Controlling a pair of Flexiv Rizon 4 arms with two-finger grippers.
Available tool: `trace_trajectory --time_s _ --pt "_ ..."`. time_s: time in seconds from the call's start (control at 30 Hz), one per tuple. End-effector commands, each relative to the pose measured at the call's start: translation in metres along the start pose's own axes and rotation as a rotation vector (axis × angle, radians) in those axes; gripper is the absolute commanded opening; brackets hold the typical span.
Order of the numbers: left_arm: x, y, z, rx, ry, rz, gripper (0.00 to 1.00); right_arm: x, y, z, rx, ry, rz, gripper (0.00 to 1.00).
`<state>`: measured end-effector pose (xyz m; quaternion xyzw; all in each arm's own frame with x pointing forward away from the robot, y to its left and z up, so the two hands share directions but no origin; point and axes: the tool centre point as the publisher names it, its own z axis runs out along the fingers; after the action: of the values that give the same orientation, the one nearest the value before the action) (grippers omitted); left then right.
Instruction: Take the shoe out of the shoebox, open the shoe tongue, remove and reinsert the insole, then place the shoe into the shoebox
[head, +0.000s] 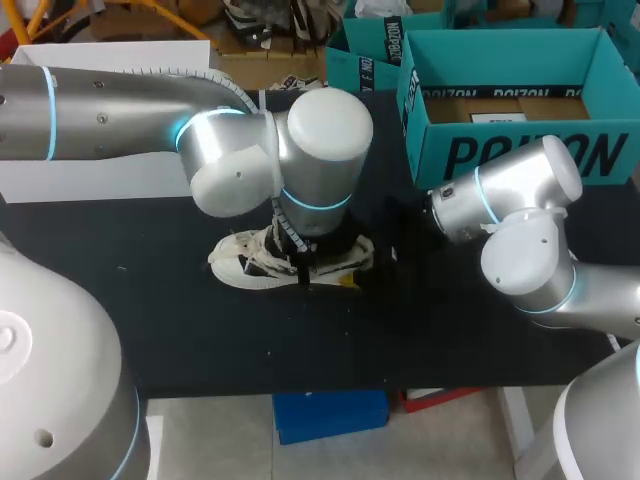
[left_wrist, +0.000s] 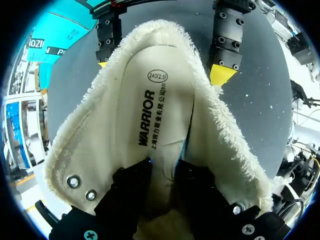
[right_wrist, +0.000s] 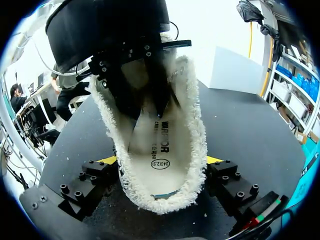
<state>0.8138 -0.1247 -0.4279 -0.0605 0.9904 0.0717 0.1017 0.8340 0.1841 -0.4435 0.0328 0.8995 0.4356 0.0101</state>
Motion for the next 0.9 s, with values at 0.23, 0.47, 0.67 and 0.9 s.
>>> trace_trajectory --time_s 0.23,0.47,0.67,0.9 --pt "0.001 0.020 0.044 0.087 -0.264 -0.045 0.32 -0.001 -0.001 0.001 0.002 -0.003 0.002 0.00" --pt "-0.008 0.025 0.033 0.165 -0.311 -0.092 0.31 -0.001 -0.001 0.001 0.002 -0.003 0.002 0.00" --pt "-0.011 0.027 0.023 0.193 -0.366 -0.103 0.31 -0.001 -0.001 0.001 0.002 -0.003 0.002 0.00" --pt "-0.010 0.020 0.019 0.199 -0.307 -0.068 0.00 -0.001 -0.001 0.001 0.002 -0.003 0.002 0.00"
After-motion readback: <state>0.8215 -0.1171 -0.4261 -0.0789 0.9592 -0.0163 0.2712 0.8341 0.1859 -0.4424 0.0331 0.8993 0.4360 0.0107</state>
